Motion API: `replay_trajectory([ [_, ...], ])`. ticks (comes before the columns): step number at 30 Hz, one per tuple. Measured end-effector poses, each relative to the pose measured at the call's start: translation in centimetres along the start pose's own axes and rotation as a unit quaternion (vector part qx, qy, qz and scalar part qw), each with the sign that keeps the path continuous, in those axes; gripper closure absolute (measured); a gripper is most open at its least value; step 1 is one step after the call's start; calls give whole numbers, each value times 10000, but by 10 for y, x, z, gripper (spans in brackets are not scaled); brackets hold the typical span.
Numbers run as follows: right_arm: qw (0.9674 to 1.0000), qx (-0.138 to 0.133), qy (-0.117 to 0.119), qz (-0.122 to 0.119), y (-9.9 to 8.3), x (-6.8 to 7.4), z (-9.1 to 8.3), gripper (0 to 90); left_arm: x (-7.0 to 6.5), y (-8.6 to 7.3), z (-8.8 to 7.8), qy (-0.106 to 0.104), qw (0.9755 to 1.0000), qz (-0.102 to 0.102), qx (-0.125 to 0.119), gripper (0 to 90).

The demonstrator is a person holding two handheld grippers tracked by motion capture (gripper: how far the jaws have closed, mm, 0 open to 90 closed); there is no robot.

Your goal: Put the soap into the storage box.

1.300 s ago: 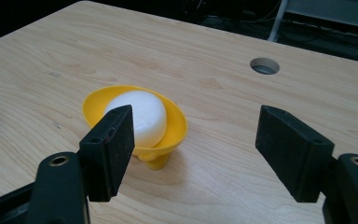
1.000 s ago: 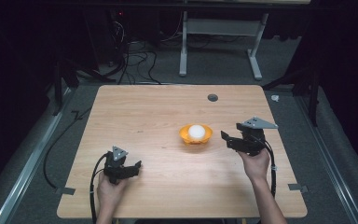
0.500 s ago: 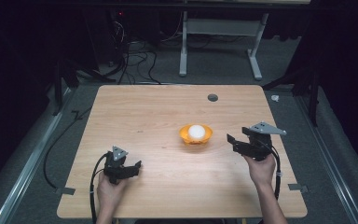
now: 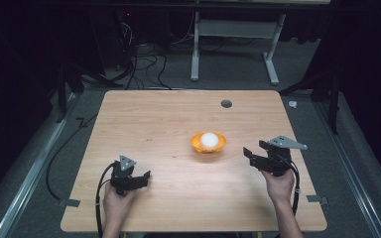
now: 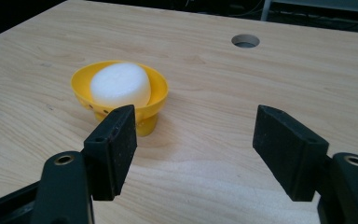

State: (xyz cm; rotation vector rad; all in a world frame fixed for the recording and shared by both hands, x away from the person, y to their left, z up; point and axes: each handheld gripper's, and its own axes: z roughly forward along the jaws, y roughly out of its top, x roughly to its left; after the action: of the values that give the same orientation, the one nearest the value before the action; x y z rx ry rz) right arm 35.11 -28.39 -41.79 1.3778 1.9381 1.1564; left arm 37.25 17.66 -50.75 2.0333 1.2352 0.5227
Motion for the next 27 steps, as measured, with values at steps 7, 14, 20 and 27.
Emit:
replay_trajectory([
  [7, 9999, 114, 82, 81, -14, 3, 3, 312, 0, 0, 0, -1, 10000, 1, 1, 208],
  [14, 9996, 221, 138, 97, -24, 6, 8, 313, 0, 0, 0, -1, 10000, 1, 0, 208],
  [20, 9992, 340, 183, 138, -35, 8, 13, 313, 0, 0, 0, -2, 10000, 2, 1, 208],
  [27, 9983, 557, 166, 58, -45, 12, 22, 310, 0, 0, 0, -2, 10000, 1, 1, 208],
])
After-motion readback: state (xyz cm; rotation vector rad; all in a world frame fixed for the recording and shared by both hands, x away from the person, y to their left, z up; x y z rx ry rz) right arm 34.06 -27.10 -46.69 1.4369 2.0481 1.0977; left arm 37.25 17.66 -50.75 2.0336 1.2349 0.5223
